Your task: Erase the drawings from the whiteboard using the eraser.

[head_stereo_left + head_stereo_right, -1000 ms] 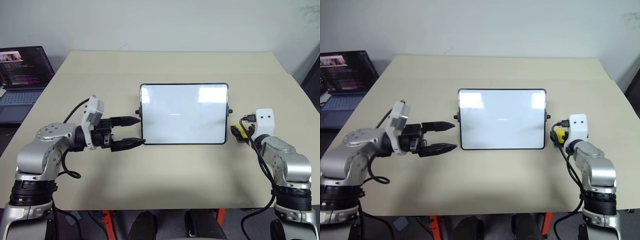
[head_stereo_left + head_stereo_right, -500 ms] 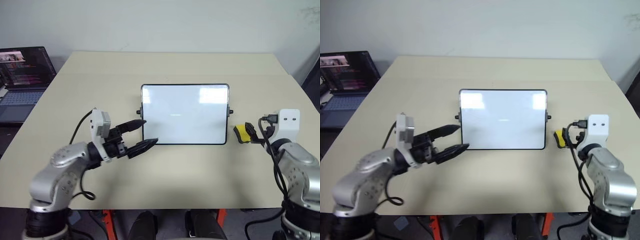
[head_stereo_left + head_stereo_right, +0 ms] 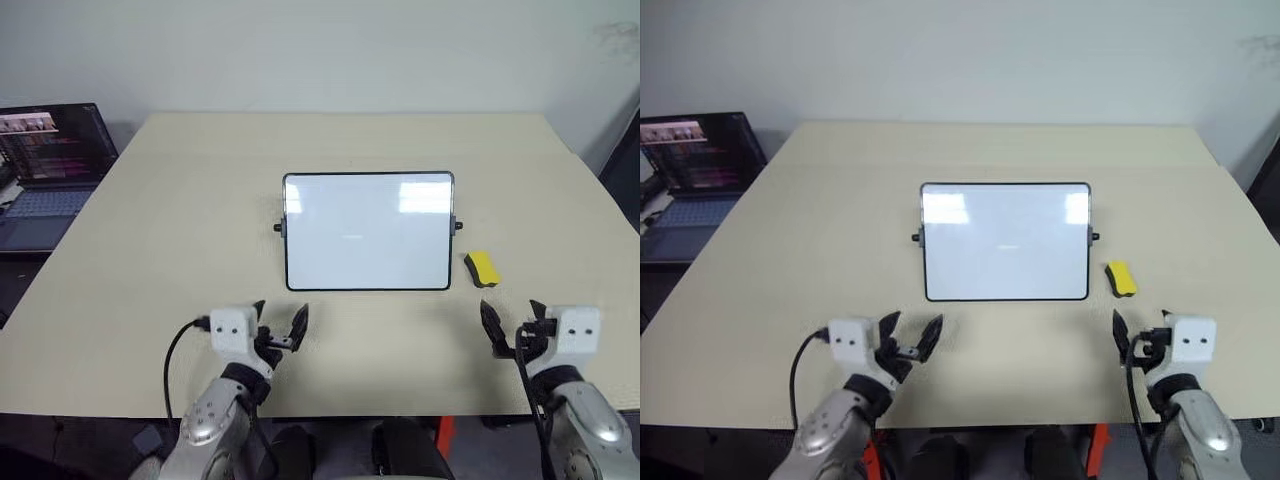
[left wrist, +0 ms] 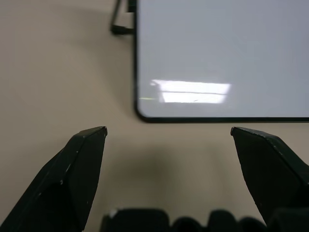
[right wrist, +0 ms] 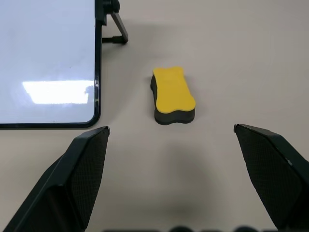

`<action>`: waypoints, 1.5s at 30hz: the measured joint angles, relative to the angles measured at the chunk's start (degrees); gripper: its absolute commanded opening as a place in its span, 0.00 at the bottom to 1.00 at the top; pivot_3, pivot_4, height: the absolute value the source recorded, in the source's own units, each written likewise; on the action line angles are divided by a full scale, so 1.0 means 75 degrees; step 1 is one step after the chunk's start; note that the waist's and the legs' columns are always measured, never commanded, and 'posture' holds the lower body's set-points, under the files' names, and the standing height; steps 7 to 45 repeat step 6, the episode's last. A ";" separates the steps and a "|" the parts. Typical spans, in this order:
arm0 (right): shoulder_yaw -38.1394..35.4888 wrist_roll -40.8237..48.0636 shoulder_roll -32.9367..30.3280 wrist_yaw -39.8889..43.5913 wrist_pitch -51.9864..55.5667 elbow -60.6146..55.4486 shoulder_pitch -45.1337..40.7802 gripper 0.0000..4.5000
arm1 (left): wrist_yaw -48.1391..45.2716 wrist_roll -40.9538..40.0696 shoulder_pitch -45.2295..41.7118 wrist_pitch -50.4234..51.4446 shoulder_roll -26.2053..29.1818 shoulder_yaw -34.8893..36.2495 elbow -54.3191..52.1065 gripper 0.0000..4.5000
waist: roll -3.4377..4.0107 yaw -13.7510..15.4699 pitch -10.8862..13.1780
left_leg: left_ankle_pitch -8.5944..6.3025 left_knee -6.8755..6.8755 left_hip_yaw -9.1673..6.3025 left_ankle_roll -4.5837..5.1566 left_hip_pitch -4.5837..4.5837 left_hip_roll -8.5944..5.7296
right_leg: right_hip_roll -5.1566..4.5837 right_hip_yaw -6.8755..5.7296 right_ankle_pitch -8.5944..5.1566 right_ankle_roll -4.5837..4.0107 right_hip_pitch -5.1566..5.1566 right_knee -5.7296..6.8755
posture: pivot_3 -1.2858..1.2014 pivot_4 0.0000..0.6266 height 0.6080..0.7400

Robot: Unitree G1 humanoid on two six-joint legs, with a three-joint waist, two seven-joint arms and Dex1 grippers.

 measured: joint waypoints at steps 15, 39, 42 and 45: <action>-0.0026 0.0114 -0.0129 -0.0025 -0.0173 -0.0295 0.0338 1.00 | 0.0556 0.0733 0.0484 -0.0262 -0.0076 -0.0281 -0.0144 1.00 | 0.0004 0.0009 -0.0008 | 0.0000 0.0005 0.0002 0.0001 -0.0006 -0.0011 | -0.0005 0.0005 0.0028 0.0041 0.0010 -0.0063 | 0.52 0.24 1.00; -0.0026 0.0114 -0.0129 -0.0025 -0.0173 -0.0295 0.0338 1.00 | 0.0556 0.0733 0.0484 -0.0262 -0.0076 -0.0281 -0.0144 1.00 | 0.0004 0.0009 -0.0008 | 0.0000 0.0005 0.0002 0.0001 -0.0006 -0.0011 | -0.0005 0.0005 0.0028 0.0041 0.0010 -0.0063 | 0.52 0.24 1.00; -0.0026 0.0114 -0.0129 -0.0025 -0.0173 -0.0295 0.0338 1.00 | 0.0556 0.0733 0.0484 -0.0262 -0.0076 -0.0281 -0.0144 1.00 | 0.0004 0.0009 -0.0008 | 0.0000 0.0005 0.0002 0.0001 -0.0006 -0.0011 | -0.0005 0.0005 0.0028 0.0041 0.0010 -0.0063 | 0.52 0.24 1.00; -0.0026 0.0114 -0.0129 -0.0025 -0.0173 -0.0295 0.0338 1.00 | 0.0556 0.0733 0.0484 -0.0262 -0.0076 -0.0281 -0.0144 1.00 | 0.0004 0.0009 -0.0008 | 0.0000 0.0005 0.0002 0.0001 -0.0006 -0.0011 | -0.0005 0.0005 0.0028 0.0041 0.0010 -0.0063 | 0.52 0.24 1.00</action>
